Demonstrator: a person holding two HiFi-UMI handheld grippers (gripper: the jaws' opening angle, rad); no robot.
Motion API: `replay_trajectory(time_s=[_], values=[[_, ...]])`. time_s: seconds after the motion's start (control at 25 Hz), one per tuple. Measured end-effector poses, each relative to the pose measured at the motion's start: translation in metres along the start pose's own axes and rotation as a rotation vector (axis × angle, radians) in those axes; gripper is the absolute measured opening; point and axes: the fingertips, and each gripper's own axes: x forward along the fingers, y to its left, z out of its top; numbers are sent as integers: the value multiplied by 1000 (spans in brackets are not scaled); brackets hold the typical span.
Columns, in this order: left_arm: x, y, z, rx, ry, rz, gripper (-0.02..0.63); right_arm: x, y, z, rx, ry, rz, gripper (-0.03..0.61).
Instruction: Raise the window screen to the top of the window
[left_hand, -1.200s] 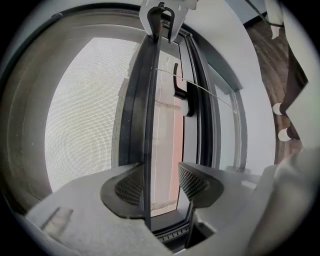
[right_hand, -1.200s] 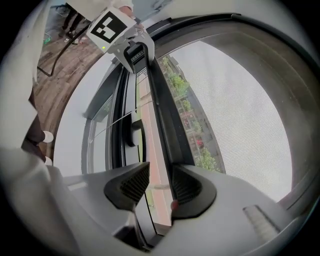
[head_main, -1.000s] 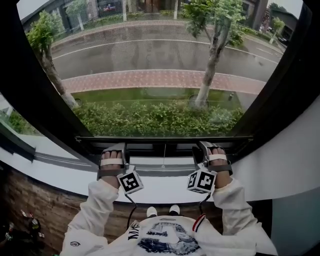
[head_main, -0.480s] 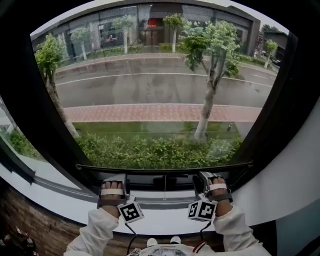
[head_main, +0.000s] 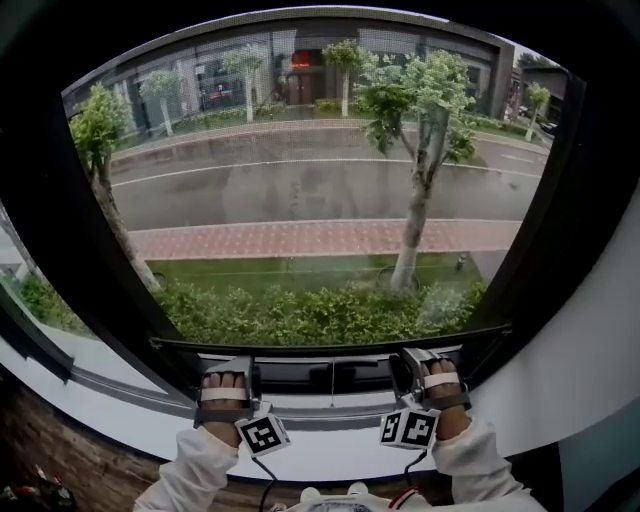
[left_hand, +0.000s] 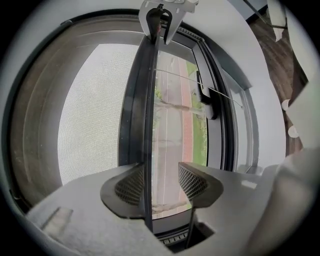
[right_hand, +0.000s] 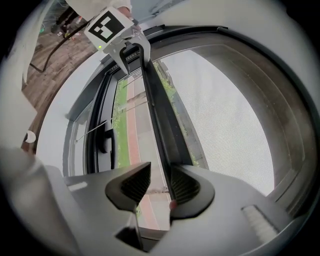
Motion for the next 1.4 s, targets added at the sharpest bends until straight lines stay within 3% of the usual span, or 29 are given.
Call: replay_trajectory(time_s=[0.4,0.56,0.68,1.16,1.4], values=[[-9,32,2,-20,-19,74,204,-8,-32,7,8,-20,-83,126],[-11,30,6,-57,-37,44,204,-9,-33,8,14,-23,-102,124],[-15,44,3,-34,-35,100,204,-13,-44,11,14,-25,-128,127],[-23,80,1,-36,-46,161,204,-20,-79,19,22,-38,-208,127],[-35,123,5,-56,-72,192,204,-30,-122,28,23,-47,-249,127]])
